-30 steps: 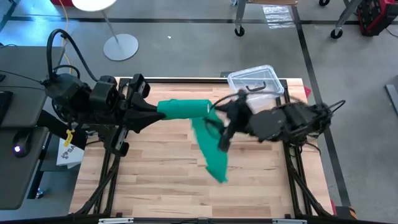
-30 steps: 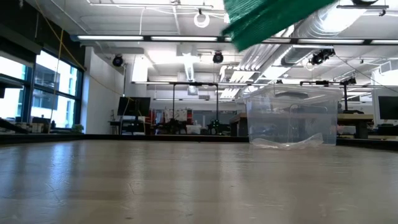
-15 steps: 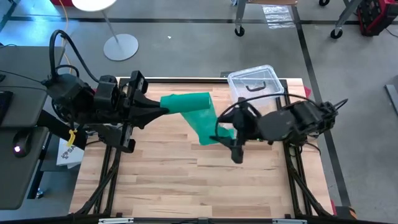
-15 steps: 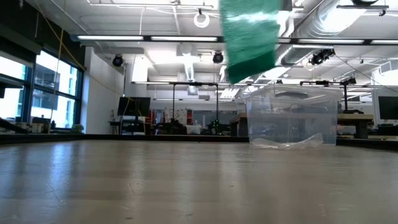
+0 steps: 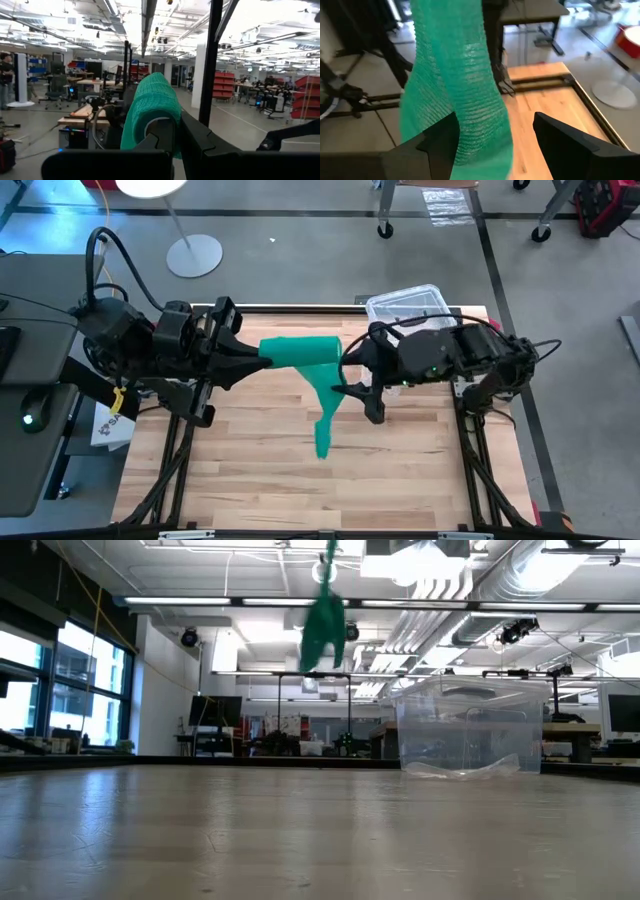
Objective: Roll bandage
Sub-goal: Roll the green bandage
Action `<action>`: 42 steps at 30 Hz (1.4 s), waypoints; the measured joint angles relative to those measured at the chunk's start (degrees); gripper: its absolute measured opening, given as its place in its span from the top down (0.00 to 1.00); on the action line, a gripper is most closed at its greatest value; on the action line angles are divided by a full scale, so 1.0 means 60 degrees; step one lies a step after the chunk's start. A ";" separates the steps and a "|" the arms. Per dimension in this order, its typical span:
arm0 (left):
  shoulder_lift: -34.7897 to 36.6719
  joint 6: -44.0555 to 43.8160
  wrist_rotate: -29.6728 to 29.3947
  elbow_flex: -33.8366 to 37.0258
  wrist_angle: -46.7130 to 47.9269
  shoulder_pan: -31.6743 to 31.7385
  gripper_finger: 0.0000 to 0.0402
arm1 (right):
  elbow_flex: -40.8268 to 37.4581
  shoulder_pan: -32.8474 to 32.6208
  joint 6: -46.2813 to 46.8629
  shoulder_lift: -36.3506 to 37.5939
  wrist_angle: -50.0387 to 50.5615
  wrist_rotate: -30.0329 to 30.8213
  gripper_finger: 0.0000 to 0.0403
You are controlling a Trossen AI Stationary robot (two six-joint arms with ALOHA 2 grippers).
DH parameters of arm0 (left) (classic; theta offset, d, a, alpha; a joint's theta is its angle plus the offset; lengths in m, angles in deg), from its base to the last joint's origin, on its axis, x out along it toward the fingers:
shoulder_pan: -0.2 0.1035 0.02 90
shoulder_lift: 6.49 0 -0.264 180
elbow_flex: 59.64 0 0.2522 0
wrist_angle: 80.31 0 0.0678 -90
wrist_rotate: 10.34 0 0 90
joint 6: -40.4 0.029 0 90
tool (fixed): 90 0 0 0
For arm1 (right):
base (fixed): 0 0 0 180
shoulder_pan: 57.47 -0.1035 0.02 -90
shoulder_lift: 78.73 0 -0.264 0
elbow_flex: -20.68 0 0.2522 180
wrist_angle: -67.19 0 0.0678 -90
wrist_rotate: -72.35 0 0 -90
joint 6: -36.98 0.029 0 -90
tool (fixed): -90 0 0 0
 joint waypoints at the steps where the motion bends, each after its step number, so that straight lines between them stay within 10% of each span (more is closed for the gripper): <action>1: 0.0000 -0.0004 0.0005 0.0000 -0.0007 0.0000 0.98 | 0.0000 0.0049 -0.0054 0.0000 -0.0305 -0.0210 0.39; 17: 0.0015 0.0016 0.0447 -0.0010 -0.0502 0.0209 0.98 | -0.0004 0.0231 -0.2273 -0.0015 -0.3911 -0.2585 0.39; 34: 0.0015 -0.0722 0.0968 -0.0010 0.0561 0.0100 0.98 | 0.0000 0.0061 -0.2580 0.0367 -0.1451 0.0339 0.19; 42: -0.0072 0.2094 0.1122 -0.0007 0.3518 -0.0298 0.98 | 0.0007 -0.0959 -0.3522 0.1002 -0.1452 0.2495 0.19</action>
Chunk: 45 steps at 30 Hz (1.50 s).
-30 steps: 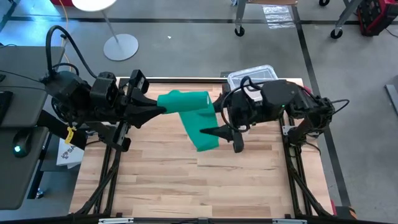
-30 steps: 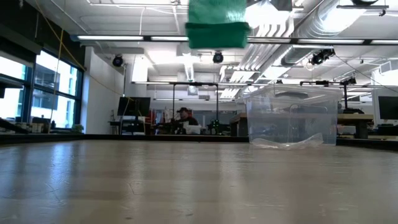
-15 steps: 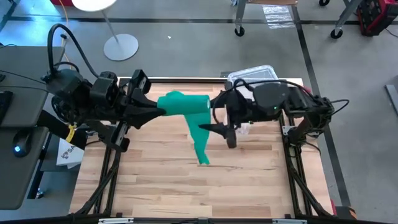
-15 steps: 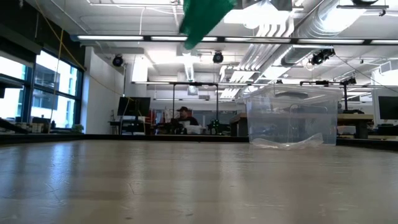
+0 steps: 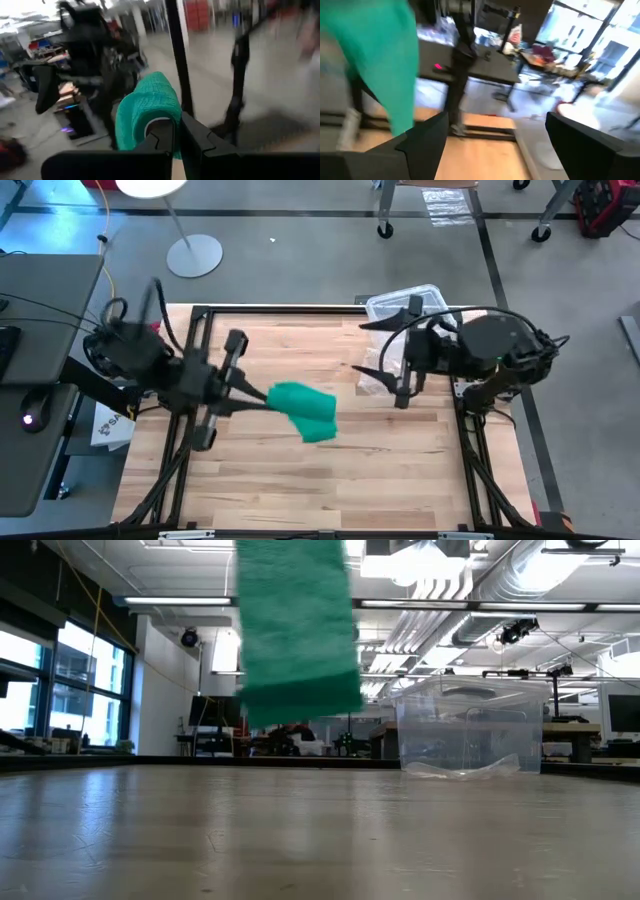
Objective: Roll bandage
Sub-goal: Roll the green bandage
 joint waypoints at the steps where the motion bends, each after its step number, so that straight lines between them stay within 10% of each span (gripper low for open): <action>1: -0.0032 0.0467 -0.0079 0.0000 0.0238 -0.0059 0.98 | 0.0000 -0.0093 0.0579 0.0020 -0.0054 -0.0158 0.19; 10: -0.0157 0.2536 -0.1447 0.0007 0.0430 -0.0220 0.98 | 0.0000 -0.0885 0.5013 -0.0481 -0.1131 -0.2821 0.19; 21: -0.0131 0.2860 -0.1790 0.0004 0.0392 -0.0218 0.98 | -0.0004 -0.1075 0.3785 -0.1322 -0.2394 -0.1238 0.19; 32: -0.0085 0.0036 -0.1781 -0.0007 -0.0620 0.0022 0.98 | -0.0004 -0.1028 -0.0672 -0.1398 -0.3751 -0.0208 0.21; 45: -0.0151 -0.0181 -0.1200 -0.0007 -0.1299 0.0105 0.96 | 0.0004 -0.0809 -0.1189 -0.1377 -0.4323 -0.0194 0.79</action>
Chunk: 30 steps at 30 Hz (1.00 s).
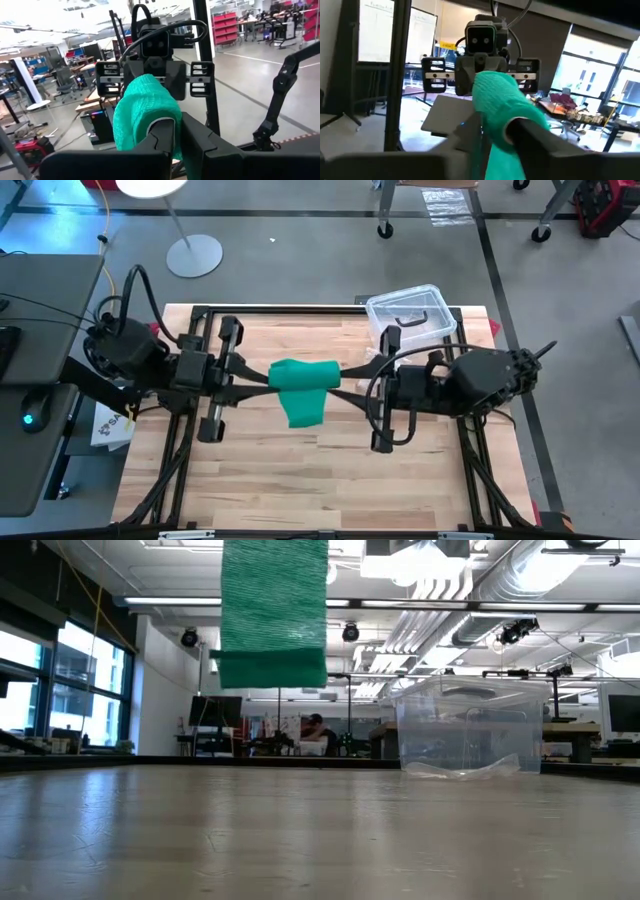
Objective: Roll bandage
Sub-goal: Roll the green bandage
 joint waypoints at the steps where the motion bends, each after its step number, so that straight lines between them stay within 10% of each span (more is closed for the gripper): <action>1: -0.0003 -0.0005 -0.0009 0.0000 0.0000 0.0000 0.94 | 0.0000 0.0000 -0.0079 0.0000 0.0004 0.0009 0.86; 14: 0.0538 -0.0163 0.0013 0.0017 0.1818 0.0008 0.60 | -0.0042 -0.0405 -0.0369 0.0230 -0.0476 0.0857 0.98; 30: 0.0126 0.0698 -0.0785 0.0025 0.0140 0.0056 0.57 | 0.0008 -0.0579 0.0009 0.0570 -0.1622 -0.0496 1.00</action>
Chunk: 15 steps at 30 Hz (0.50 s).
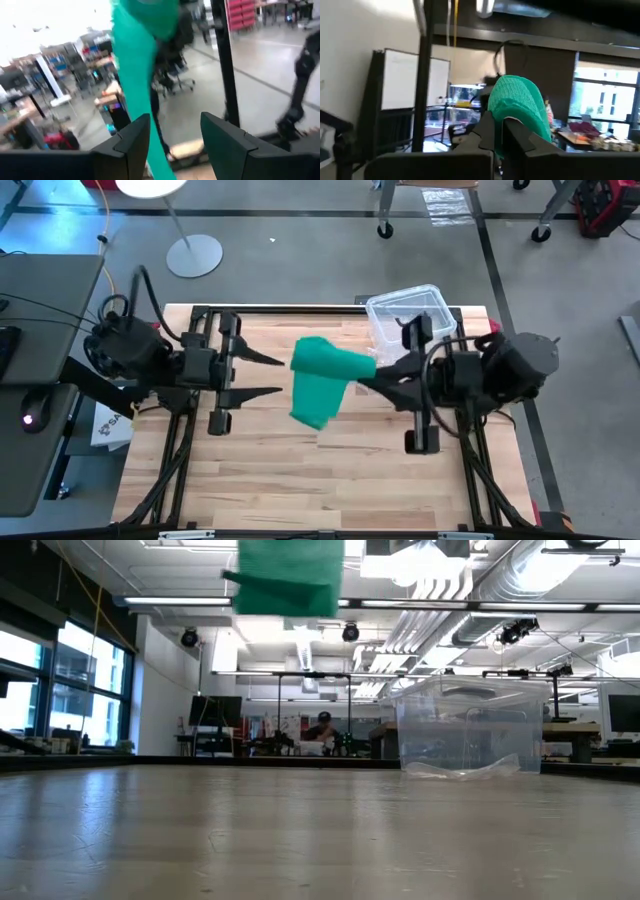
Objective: Roll bandage
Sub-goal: Roll the green bandage
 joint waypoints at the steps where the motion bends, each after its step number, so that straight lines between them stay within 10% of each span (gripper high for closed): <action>1: -0.0029 0.0136 -0.0237 -0.0003 -0.0271 0.0028 0.57 | -0.0012 0.0005 0.0001 -0.0016 0.0042 -0.0022 1.00; 5: -0.0149 0.0495 -0.1078 -0.0011 -0.0735 0.0278 0.57 | -0.0019 0.0018 0.0035 -0.0028 0.0042 -0.0016 1.00; 15: -0.0568 0.1380 0.0439 -0.0014 -0.2467 0.1004 0.57 | -0.0015 0.0018 0.0478 -0.0016 0.0115 -0.0246 1.00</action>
